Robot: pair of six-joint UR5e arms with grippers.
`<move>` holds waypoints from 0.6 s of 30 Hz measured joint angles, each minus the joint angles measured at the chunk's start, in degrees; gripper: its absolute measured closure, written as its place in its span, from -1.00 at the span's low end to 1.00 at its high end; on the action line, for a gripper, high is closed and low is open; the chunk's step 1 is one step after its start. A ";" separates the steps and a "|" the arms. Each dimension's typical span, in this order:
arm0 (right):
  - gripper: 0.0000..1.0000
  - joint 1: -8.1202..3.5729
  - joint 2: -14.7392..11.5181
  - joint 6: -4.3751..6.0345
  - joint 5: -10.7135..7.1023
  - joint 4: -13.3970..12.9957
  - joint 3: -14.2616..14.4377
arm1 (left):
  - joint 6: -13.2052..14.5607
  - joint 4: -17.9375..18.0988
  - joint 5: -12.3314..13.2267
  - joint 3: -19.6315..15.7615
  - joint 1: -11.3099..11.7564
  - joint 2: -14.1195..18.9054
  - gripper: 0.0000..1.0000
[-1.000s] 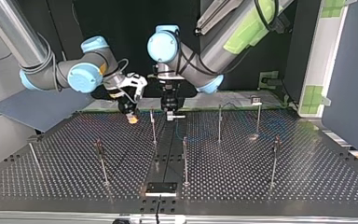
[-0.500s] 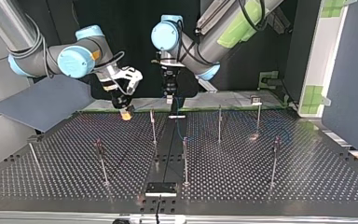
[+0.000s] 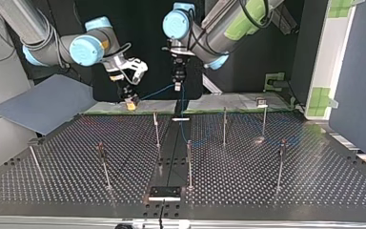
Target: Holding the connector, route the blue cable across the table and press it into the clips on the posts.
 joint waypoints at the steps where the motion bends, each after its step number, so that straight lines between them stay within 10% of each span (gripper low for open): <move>1: 1.00 -0.06 0.35 0.04 0.13 -0.38 0.62 | -0.03 0.16 0.02 -0.59 0.10 0.00 1.00; 18: 1.00 -2.36 5.19 0.61 -0.50 -5.47 0.60 | -1.21 0.72 4.70 3.20 1.27 -4.40 1.00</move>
